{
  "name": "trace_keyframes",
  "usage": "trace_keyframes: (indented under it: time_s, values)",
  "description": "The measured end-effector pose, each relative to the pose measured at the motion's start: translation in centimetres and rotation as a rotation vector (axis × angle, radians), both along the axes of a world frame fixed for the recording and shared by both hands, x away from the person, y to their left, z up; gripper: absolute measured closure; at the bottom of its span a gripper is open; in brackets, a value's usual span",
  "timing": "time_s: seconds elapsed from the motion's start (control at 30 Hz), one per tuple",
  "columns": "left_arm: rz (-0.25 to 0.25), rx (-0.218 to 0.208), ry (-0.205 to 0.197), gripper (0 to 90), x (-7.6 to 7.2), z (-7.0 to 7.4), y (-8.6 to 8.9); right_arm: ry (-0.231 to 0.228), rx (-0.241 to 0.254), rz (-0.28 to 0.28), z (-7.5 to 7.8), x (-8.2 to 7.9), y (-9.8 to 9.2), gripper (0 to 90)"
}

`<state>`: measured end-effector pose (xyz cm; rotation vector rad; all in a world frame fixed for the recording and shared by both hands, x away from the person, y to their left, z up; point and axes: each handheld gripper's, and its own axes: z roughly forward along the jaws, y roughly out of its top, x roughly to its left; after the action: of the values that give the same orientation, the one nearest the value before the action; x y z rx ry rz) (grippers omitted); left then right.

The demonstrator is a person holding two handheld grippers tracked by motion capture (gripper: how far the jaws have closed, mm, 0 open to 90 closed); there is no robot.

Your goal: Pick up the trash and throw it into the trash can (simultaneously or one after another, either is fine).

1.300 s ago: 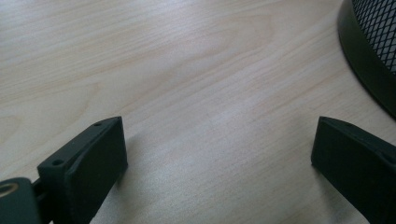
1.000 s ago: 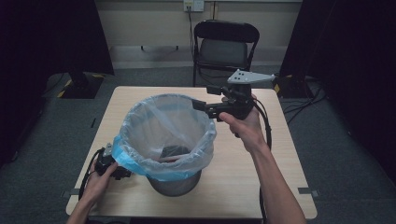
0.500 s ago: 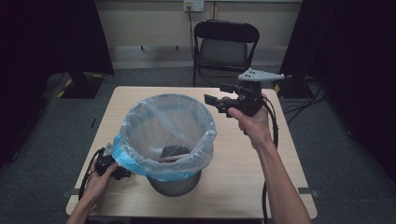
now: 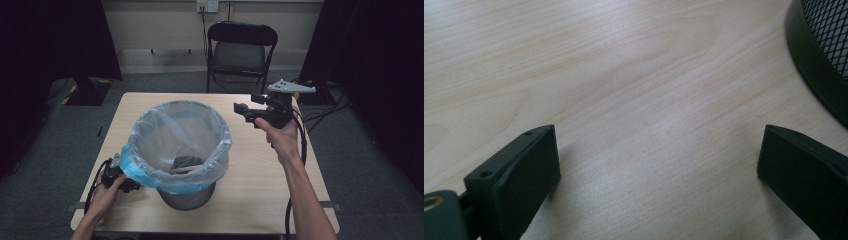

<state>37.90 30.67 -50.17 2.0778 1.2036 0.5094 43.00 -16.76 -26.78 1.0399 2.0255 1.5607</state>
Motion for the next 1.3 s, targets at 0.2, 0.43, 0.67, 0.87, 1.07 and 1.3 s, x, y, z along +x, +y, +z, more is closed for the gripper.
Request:
trace_keyframes:
  time_s: [0.2, 0.43, 0.67, 0.87, 1.07, 1.3]
  values:
    - [-0.001, -0.001, 0.000, 2.8, 0.0, 0.0, 0.0, 0.032, -0.044, -0.055, -1.6, -0.3, -1.6, 25.7]
    - [-0.001, -0.001, -0.001, 2.8, 0.0, 0.0, 0.0, 0.078, -0.060, -0.105, -3.6, -0.6, -3.7, 24.1]
    - [-0.003, -0.002, 0.000, 2.5, 0.0, 0.0, 0.0, 0.121, -0.073, -0.131, -5.8, -1.3, -5.1, 22.2]
    - [-0.004, -0.002, 0.000, 2.5, 0.0, 0.0, 0.0, 0.146, -0.094, -0.154, -7.7, -1.9, -5.9, 21.2]
    - [-0.003, -0.002, 0.000, 2.5, 0.0, 0.0, 0.0, 0.178, -0.111, -0.170, -9.4, -2.2, -6.6, 21.0]
    - [-0.009, -0.007, 0.005, 2.0, 0.1, 0.0, 0.0, 0.212, -0.128, -0.183, -10.7, -3.0, -7.3, 21.0]
